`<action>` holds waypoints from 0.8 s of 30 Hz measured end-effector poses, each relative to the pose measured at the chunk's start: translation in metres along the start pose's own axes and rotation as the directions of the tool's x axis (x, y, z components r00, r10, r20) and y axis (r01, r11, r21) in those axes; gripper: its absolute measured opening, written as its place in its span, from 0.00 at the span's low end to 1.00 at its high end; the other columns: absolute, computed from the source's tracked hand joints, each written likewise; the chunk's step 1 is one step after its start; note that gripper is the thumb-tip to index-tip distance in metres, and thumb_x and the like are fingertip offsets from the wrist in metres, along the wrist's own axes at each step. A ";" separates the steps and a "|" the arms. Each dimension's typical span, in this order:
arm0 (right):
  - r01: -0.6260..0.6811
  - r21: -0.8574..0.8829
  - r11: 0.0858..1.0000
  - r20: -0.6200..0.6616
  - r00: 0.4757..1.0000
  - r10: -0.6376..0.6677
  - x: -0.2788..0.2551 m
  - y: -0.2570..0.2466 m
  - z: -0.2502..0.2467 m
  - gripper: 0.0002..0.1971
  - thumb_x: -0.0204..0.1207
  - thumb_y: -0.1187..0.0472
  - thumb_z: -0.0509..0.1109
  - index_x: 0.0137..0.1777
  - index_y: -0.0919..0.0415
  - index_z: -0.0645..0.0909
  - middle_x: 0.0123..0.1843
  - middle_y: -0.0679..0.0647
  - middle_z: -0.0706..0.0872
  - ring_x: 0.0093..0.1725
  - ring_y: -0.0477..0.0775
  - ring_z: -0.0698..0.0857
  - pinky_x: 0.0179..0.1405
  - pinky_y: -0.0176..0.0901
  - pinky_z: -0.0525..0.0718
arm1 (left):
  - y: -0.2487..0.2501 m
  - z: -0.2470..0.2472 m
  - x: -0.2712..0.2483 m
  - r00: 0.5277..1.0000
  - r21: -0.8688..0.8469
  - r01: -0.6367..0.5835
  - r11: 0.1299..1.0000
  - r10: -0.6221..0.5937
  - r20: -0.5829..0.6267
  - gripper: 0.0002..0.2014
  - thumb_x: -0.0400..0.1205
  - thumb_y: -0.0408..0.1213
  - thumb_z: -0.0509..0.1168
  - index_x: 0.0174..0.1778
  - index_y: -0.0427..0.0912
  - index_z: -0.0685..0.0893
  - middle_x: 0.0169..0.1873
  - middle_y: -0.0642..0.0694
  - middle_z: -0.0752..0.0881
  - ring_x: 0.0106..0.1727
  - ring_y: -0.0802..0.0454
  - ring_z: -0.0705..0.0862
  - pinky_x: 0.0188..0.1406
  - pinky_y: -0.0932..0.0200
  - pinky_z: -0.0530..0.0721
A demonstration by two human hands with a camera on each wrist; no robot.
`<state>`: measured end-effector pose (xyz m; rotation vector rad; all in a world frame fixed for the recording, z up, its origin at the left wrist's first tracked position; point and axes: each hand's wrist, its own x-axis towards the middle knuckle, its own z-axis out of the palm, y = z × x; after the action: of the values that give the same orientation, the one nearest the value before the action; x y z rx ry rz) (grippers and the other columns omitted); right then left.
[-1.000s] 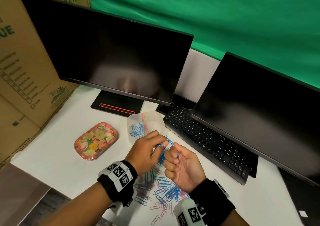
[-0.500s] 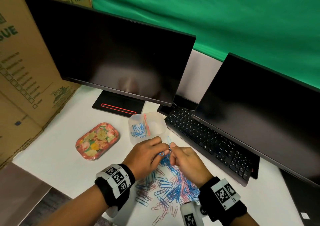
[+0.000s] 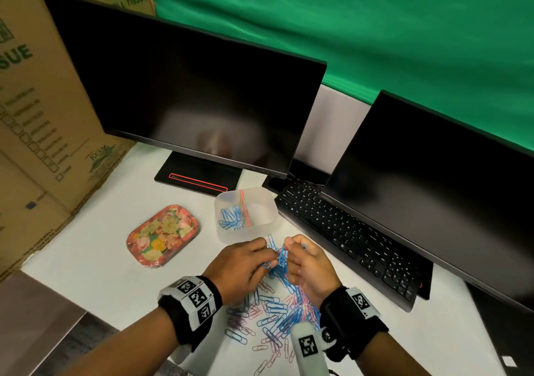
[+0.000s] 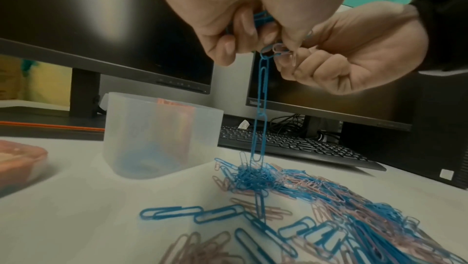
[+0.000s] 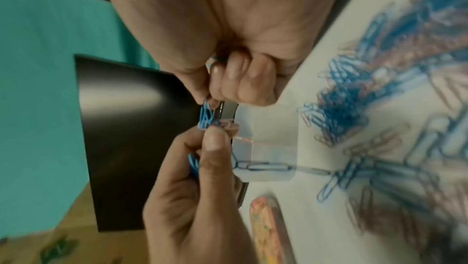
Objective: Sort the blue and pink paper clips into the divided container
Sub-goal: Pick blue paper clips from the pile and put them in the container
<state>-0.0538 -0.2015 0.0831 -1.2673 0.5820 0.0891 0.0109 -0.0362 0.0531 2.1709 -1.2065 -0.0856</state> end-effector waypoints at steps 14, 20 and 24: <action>0.024 0.046 0.999 -0.071 0.997 -0.021 -0.013 -0.006 0.013 0.08 0.79 0.63 0.67 0.39 0.62 0.82 0.23 0.47 0.59 0.26 0.48 0.51 0.23 0.38 0.48 | 0.012 0.006 0.008 0.963 -0.207 0.163 0.965 -0.201 -0.177 0.06 0.84 0.44 0.58 0.48 0.52 0.80 0.39 0.54 0.76 0.36 0.53 0.78 0.35 0.51 0.79; 0.110 -0.173 0.979 -0.108 0.986 -0.130 -0.004 -0.012 0.014 0.11 0.79 0.65 0.69 0.33 0.61 0.79 0.17 0.41 0.67 0.18 0.40 0.62 0.16 0.28 0.62 | 0.004 0.010 0.001 0.983 -0.031 0.176 0.984 -0.177 -0.053 0.09 0.82 0.48 0.56 0.49 0.54 0.81 0.39 0.53 0.76 0.35 0.50 0.79 0.32 0.55 0.76; 0.149 -0.249 0.957 -0.117 0.976 -0.183 0.010 -0.007 0.010 0.11 0.76 0.68 0.71 0.32 0.62 0.84 0.20 0.43 0.80 0.23 0.36 0.76 0.29 0.29 0.74 | -0.014 0.024 -0.012 0.942 0.135 0.252 0.958 -0.275 0.190 0.11 0.81 0.46 0.57 0.54 0.54 0.83 0.47 0.52 0.82 0.48 0.46 0.84 0.43 0.55 0.79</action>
<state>-0.0389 -0.1976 0.0862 -1.5623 0.5938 -0.0722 0.0060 -0.0341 0.0236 2.4596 -1.0421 -0.3771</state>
